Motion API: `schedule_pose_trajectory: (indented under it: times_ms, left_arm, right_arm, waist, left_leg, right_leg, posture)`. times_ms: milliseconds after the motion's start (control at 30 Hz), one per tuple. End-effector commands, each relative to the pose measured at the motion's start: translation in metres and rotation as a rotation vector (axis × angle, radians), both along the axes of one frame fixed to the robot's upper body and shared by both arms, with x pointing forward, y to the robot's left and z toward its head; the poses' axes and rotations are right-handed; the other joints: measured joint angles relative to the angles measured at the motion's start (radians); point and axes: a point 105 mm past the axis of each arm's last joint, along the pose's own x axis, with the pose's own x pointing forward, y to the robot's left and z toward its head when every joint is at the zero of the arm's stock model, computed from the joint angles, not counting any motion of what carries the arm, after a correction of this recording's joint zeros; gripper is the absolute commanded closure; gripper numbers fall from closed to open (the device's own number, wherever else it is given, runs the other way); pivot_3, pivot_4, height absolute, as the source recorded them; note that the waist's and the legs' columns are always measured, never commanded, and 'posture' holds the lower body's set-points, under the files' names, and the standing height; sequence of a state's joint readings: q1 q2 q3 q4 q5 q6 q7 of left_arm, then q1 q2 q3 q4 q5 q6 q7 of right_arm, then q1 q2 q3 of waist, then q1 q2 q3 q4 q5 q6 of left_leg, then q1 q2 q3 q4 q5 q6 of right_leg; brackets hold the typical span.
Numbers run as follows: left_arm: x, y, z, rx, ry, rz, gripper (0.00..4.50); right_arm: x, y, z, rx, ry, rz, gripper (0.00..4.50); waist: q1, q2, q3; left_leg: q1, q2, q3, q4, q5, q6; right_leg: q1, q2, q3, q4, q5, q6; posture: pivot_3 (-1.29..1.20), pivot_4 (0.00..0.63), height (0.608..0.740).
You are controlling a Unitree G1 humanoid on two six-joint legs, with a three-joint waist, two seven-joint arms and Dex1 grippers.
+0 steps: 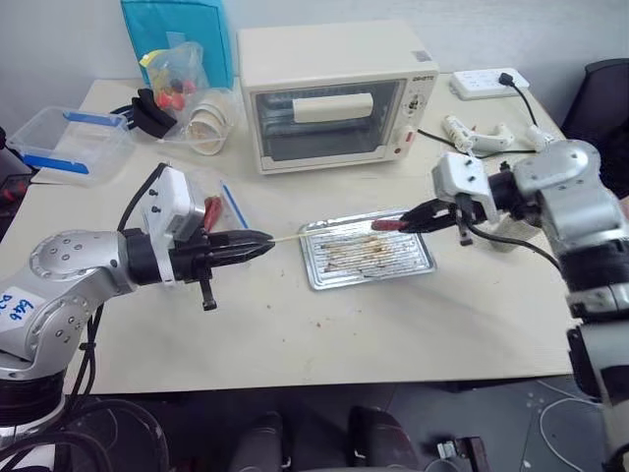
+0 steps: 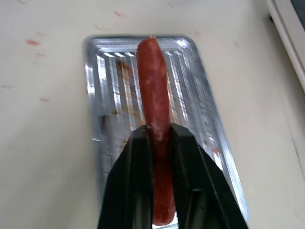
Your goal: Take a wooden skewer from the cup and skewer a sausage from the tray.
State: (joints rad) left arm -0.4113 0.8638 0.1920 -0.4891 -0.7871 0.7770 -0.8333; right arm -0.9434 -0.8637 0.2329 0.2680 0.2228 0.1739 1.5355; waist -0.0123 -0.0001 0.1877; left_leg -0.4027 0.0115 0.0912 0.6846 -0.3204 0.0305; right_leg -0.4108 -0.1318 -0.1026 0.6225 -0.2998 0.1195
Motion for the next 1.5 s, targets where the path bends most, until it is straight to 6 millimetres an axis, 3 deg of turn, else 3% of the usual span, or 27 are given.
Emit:
schedule_pose_trajectory:
  times_ms: [33, 433, 1500]
  left_arm:
    - [-0.003, -0.006, 0.009, 0.002, -0.046, -0.044, 4.50]
    - [-0.002, -0.021, 0.009, 0.008, -0.055, -0.099, 4.50]
    - [-0.009, -0.014, 0.006, 0.047, -0.055, -0.100, 4.50]
  right_arm:
    - [-0.028, 0.012, 0.010, 0.019, 0.044, 0.113, 4.16]
    - [-0.032, 0.027, 0.013, 0.076, 0.052, 0.099, 4.16]
    - [-0.030, 0.029, 0.015, 0.080, 0.036, 0.107, 4.16]
  waist:
    - [-0.001, 0.000, 0.000]
    - [0.013, 0.000, 0.000]
    - [0.012, 0.000, 0.000]
  left_leg:
    - [0.001, 0.000, 0.001, 0.000, 0.000, 0.000]
    - [0.001, -0.001, 0.001, 0.001, 0.000, 0.000]
    - [0.001, 0.000, 0.001, 0.001, 0.000, 0.000]
  right_leg:
    - [0.000, 0.000, 0.000, 0.000, 0.000, 0.000]
    - [0.000, 0.000, 0.001, 0.001, 0.000, 0.000]
    - [0.000, 0.000, 0.001, 0.001, 0.000, 0.000]
  posture:
    - [0.00, 0.150, 0.740]
    - [0.00, 0.150, 0.740]
    - [0.00, 0.150, 0.740]
